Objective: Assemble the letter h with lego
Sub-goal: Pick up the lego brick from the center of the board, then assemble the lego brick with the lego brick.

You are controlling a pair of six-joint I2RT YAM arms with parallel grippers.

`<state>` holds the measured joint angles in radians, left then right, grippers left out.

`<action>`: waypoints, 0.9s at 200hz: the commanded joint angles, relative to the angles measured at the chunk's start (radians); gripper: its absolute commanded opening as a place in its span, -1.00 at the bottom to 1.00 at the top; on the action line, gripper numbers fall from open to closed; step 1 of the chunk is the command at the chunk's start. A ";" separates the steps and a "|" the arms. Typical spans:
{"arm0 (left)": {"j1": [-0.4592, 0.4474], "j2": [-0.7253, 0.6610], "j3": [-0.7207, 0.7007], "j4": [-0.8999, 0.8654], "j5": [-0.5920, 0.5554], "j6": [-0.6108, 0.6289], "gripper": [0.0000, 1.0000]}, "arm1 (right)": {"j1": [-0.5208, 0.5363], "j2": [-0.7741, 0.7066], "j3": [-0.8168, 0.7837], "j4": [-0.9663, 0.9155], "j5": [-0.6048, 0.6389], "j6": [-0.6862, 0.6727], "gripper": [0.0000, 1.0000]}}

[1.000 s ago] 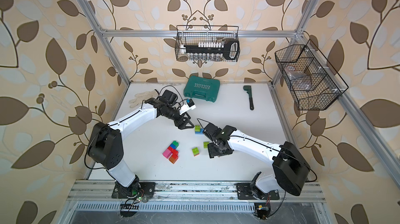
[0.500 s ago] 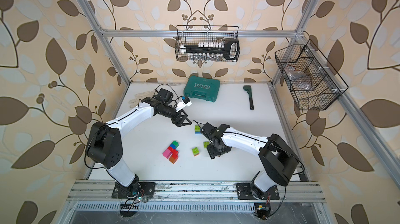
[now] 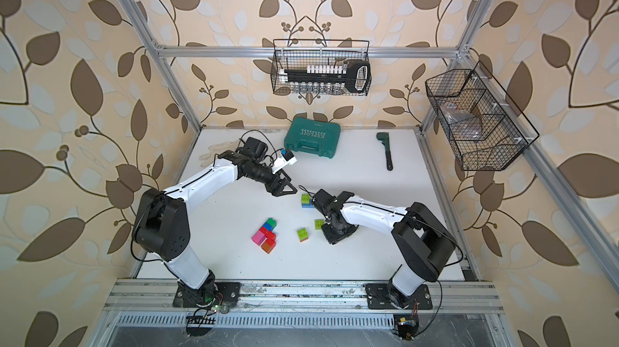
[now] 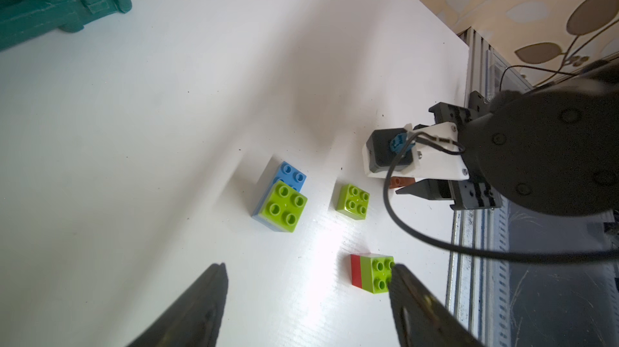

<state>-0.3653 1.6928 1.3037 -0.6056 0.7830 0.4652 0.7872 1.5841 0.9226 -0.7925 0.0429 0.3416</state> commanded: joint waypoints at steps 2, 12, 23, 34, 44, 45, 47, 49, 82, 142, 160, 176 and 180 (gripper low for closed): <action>0.003 -0.009 0.043 -0.021 0.051 -0.095 0.56 | 0.032 -0.073 -0.026 0.056 0.057 0.003 -0.41; 0.003 0.001 0.064 -0.040 0.075 -0.132 0.56 | 0.056 -0.116 -0.039 0.088 0.103 0.004 -0.43; -0.001 0.013 0.091 -0.081 0.106 -0.161 0.56 | 0.079 -0.166 -0.064 0.140 0.149 0.000 -0.43; -0.011 0.018 0.108 -0.127 0.133 -0.181 0.56 | 0.096 -0.237 -0.101 0.214 0.184 -0.012 -0.46; -0.023 0.017 0.113 -0.157 0.146 -0.200 0.56 | 0.112 -0.306 -0.145 0.296 0.213 -0.036 -0.46; -0.024 0.017 0.113 -0.159 0.147 -0.207 0.56 | 0.114 -0.315 -0.150 0.304 0.216 -0.038 -0.47; -0.028 0.016 0.112 -0.163 0.147 -0.210 0.56 | 0.117 -0.331 -0.159 0.321 0.223 -0.045 -0.47; -0.030 0.016 0.113 -0.168 0.147 -0.215 0.56 | 0.121 -0.349 -0.169 0.342 0.228 -0.052 -0.47; -0.104 -0.006 0.114 -0.224 0.174 -0.287 0.57 | 0.143 -0.560 -0.357 0.699 0.288 -0.216 -0.49; -0.223 -0.008 0.112 -0.166 0.114 -0.488 0.60 | 0.171 -0.575 -0.393 0.910 0.324 -0.363 -0.48; -0.243 0.029 0.149 -0.202 0.100 -0.515 0.56 | 0.194 -0.572 -0.393 0.948 0.369 -0.381 -0.47; -0.250 0.051 0.168 -0.226 0.088 -0.519 0.54 | 0.196 -0.572 -0.397 0.979 0.353 -0.389 -0.46; -0.251 0.053 0.168 -0.224 0.089 -0.523 0.52 | 0.195 -0.572 -0.396 0.981 0.353 -0.390 -0.46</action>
<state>-0.6075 1.7210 1.4216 -0.8028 0.8883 -0.0082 0.9756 1.0092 0.5201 0.0994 0.3637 -0.0067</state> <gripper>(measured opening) 0.771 0.281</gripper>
